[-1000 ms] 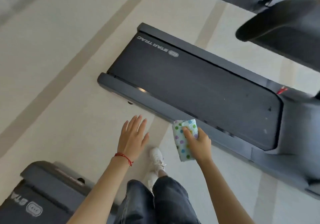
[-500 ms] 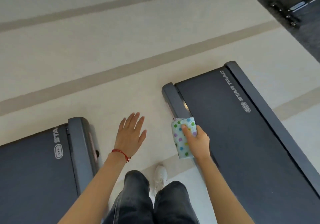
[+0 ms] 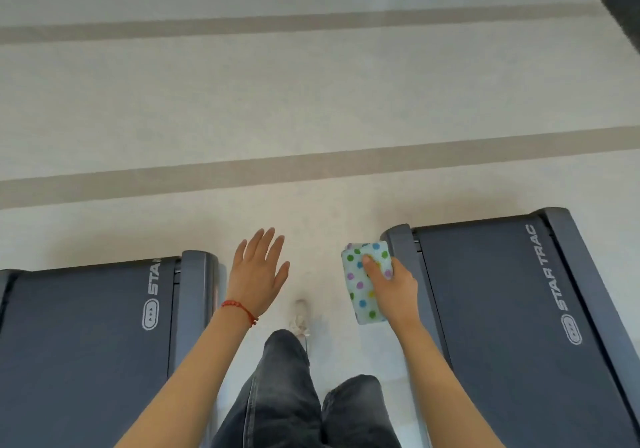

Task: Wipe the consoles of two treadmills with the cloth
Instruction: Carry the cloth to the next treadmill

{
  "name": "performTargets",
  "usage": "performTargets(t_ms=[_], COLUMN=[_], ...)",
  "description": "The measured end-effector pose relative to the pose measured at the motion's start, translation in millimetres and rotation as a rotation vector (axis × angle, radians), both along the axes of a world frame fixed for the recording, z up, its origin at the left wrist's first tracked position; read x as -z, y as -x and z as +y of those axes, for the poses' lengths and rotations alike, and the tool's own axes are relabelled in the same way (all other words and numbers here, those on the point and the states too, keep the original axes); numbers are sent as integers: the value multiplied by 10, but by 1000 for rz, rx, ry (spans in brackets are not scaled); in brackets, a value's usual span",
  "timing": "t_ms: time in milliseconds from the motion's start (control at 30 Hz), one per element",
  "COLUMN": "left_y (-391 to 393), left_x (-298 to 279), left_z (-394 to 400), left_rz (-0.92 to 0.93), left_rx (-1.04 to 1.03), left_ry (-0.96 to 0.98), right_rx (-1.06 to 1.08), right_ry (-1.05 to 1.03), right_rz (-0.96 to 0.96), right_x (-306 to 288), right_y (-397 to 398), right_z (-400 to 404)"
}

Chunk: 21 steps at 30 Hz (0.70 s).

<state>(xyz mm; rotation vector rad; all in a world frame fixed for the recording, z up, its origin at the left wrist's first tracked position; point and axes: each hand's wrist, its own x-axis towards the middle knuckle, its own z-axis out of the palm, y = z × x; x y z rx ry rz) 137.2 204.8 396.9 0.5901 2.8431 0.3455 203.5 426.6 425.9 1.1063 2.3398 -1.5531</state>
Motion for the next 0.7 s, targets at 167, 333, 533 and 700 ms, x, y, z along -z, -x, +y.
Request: performTargets(t_ms=[167,333,533,700], left_y=[825,1393,2257,3018], left_x=[-98,-78,-24,-129], left_z=[94,394,1028,1618], left_rz=[58,19,9,26], left_rx=[-4,-12,-17,5], left_ry=[-22,-28,-15,-25], right_rx=[-2,24,17,-13], right_ry=[-4,3,17,9], right_rz=[-1,-16,11,8], right_x=[-23,57,111,28], right_y=[785,1383,2273,3031], right_z=[118,434,1096,1665])
